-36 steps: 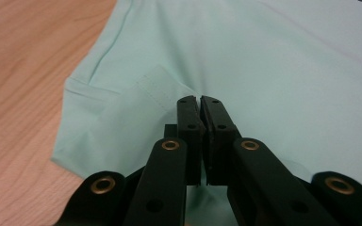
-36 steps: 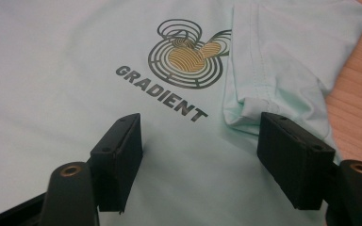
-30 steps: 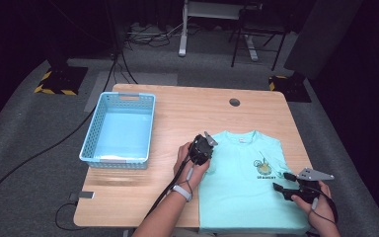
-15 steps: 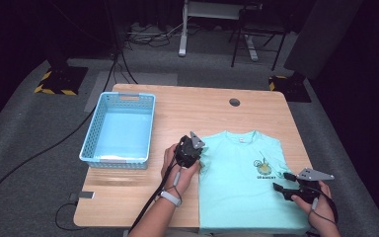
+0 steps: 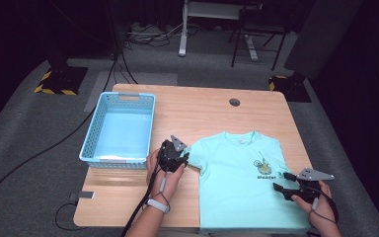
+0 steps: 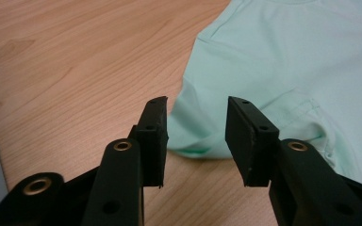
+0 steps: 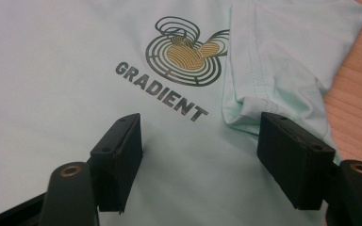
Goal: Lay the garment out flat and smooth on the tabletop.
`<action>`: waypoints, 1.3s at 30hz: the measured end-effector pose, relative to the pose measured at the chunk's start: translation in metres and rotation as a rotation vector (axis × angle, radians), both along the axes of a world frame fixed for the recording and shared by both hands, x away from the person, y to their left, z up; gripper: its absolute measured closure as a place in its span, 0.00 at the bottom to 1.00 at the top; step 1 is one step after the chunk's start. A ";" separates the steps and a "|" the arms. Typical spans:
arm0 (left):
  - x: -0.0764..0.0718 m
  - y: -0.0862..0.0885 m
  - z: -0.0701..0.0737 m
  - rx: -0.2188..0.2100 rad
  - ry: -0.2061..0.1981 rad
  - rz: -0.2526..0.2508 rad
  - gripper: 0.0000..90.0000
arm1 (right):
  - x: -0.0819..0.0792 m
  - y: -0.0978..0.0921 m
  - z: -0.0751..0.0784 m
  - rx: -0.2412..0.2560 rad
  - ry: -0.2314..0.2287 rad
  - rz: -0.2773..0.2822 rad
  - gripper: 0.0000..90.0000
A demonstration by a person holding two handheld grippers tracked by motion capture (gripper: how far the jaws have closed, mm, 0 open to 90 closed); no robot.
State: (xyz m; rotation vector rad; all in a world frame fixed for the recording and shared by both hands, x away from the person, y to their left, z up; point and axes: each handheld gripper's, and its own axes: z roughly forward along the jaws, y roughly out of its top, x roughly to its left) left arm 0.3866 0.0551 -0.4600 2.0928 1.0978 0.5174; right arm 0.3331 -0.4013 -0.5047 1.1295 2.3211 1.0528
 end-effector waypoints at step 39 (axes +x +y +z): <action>-0.025 -0.023 -0.019 0.066 0.099 -0.064 0.38 | 0.000 0.000 0.000 0.002 0.001 -0.001 0.35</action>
